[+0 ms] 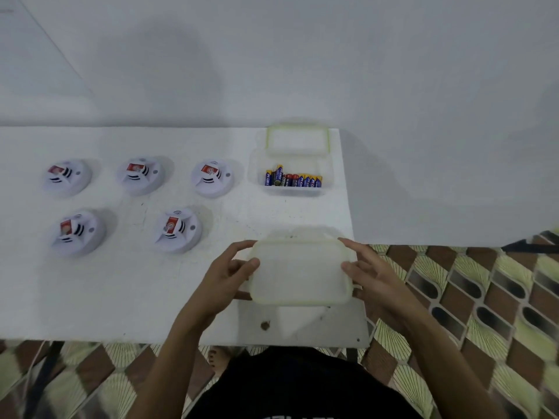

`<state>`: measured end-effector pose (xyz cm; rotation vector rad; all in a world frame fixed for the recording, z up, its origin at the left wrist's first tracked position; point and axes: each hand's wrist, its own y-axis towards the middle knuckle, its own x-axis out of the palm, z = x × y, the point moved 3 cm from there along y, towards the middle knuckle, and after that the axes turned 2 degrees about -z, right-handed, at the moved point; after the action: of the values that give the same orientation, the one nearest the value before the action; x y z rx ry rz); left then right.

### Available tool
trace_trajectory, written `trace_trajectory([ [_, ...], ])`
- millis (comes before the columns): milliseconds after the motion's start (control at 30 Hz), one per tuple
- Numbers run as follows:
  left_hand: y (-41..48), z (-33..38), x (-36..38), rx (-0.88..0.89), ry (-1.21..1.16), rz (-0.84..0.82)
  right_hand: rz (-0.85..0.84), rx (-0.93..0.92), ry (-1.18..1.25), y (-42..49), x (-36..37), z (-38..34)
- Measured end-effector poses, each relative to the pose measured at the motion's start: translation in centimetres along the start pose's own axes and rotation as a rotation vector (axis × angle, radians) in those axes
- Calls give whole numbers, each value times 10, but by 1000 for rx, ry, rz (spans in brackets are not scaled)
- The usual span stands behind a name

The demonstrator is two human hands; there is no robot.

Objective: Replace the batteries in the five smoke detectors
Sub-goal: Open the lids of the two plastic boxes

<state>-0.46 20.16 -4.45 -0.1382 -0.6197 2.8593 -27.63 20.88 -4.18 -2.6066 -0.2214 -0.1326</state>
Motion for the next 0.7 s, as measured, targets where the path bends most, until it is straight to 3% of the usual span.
trace_trajectory([
  [133, 1, 2, 3, 35, -26, -4, -15, -21, 79, 1, 2, 2],
  [333, 0, -5, 1, 6, -28, 40, 42, -112, -101, 2, -1, 1],
  [433, 5, -1, -1, 51, -23, 154, 110, -109, -214, 9, -1, 1],
  [567, 14, 6, -10, 165, -216, 259, 251, -65, -489, 11, -3, -7],
  [633, 14, 4, -10, 179, -201, 243, 241, -57, -616, 12, -2, -12],
  [700, 11, 0, -2, 118, -110, 150, 205, -92, -589, 14, 2, -16],
])
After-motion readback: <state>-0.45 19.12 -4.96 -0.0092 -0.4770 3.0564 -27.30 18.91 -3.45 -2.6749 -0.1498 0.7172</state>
